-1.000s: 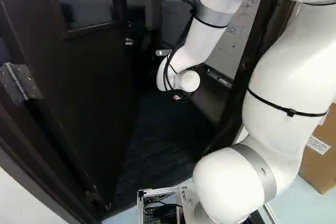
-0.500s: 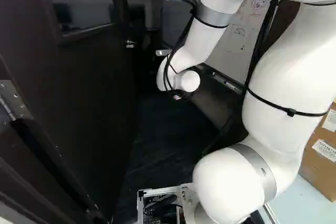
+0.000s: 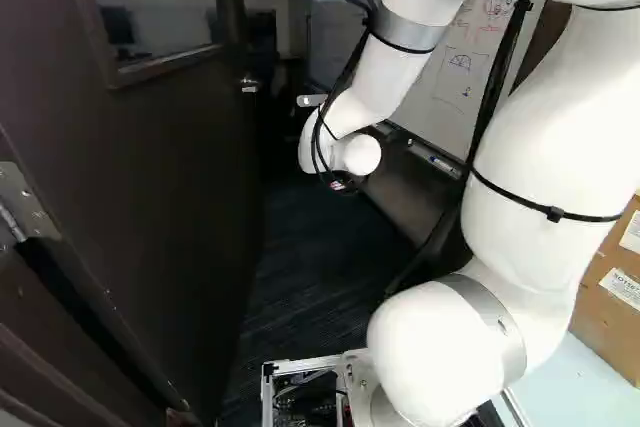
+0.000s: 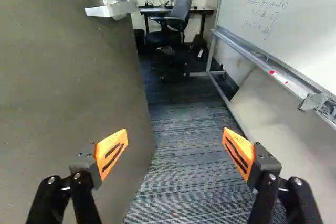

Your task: Open the door and move inside

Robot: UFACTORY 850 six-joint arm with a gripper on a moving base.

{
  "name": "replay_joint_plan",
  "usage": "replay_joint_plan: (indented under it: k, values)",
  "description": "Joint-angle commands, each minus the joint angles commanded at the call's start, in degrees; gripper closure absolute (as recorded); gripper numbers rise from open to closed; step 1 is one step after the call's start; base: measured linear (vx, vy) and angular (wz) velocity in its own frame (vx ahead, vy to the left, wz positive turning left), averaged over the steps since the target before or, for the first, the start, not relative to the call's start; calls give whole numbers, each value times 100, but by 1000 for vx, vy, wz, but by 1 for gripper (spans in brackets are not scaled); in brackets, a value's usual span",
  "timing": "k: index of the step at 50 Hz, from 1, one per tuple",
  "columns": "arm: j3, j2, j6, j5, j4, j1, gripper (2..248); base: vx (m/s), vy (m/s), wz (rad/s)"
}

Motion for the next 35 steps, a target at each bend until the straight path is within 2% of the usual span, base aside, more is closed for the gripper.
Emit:
replay_joint_plan:
  k: [35]
  values:
    - [-258, -241, 0, 0, 184, 118, 3, 0, 0, 0]
